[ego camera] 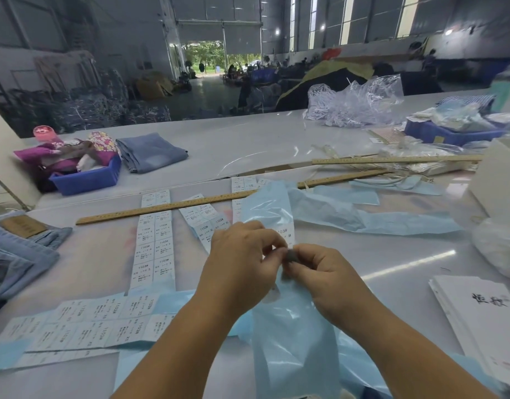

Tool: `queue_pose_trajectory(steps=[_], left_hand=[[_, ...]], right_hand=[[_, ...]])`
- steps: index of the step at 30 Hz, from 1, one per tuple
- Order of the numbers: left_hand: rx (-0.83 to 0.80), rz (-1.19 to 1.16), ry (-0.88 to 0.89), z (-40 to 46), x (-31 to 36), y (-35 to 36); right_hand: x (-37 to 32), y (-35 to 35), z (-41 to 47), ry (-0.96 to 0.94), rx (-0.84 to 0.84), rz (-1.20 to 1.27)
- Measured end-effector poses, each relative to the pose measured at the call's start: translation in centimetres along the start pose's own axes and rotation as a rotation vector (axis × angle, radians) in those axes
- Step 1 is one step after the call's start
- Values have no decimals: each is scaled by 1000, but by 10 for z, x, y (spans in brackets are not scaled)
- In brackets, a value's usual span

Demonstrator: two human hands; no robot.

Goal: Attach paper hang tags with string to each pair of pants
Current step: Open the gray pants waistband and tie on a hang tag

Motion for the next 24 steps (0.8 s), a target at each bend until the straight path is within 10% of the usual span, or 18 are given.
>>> queue_pose_trajectory(steps=[12, 19, 24], left_hand=[[433, -213, -260, 0, -13, -27], [518, 58, 67, -1, 26, -40], [418, 89, 311, 4, 72, -46]], right_hand=[[36, -1, 8, 276, 25, -119], [23, -18, 8, 163, 313, -345], [-31, -61, -6, 233, 126, 248]])
Point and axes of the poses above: each hand's wrist, its own z-axis towards the middle knuckle, its own y-axis out of the palm, x = y × z, the point moved 3 cm from there along z, towards the middle knuckle, and after that the axes turned 7 degrees about y, right-handed, at the moved point
